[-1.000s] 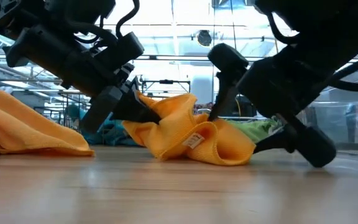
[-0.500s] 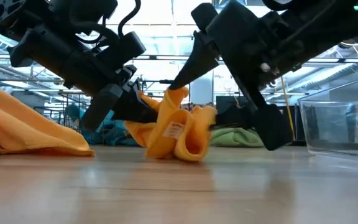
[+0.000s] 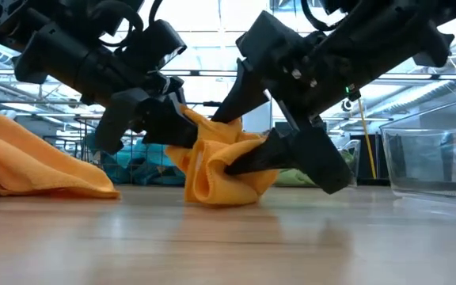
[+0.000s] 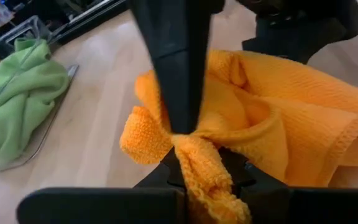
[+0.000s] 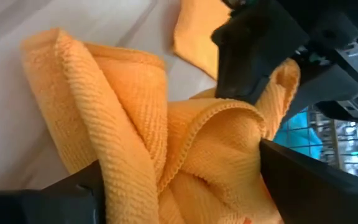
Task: Sort microfiber towel by color & place in baskets
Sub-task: Put the right orange microfiber towel into the bottom transparent bin, then put the orange microfiber towel into the bottom transparent bin
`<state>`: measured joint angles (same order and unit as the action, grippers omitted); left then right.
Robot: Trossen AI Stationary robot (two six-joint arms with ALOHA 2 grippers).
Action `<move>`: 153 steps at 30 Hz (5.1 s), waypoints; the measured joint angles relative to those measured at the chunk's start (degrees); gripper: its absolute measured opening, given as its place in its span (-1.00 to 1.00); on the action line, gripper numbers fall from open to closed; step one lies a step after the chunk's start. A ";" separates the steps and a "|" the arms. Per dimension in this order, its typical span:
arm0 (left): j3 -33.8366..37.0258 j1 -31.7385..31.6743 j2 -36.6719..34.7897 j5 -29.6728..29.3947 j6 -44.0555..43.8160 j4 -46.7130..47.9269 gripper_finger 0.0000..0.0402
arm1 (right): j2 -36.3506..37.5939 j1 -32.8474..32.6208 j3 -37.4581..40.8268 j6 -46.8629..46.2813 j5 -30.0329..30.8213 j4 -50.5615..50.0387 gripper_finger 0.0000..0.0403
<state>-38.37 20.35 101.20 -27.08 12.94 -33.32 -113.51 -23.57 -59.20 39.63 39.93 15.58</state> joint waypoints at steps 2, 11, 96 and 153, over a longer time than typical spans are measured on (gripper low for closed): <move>0.04 0.02 0.05 1.34 0.63 -0.72 -0.82 | 0.05 0.39 0.00 -2.10 -1.18 0.25 0.52; 0.09 0.01 0.09 4.66 0.88 -1.47 -0.81 | 0.17 0.48 -0.11 -6.12 -1.46 0.49 0.01; 0.02 5.50 -10.73 -13.25 -32.04 33.79 0.30 | 38.91 -11.68 10.57 -92.29 -13.51 -84.51 -0.89; -4.61 15.42 -20.48 -12.78 -42.94 53.17 0.30 | 38.84 -17.13 -6.05 -99.30 -18.14 -87.00 0.25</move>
<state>-42.98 35.77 80.72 -39.86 -30.00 19.85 -74.67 -40.70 -65.25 -59.67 21.79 -71.42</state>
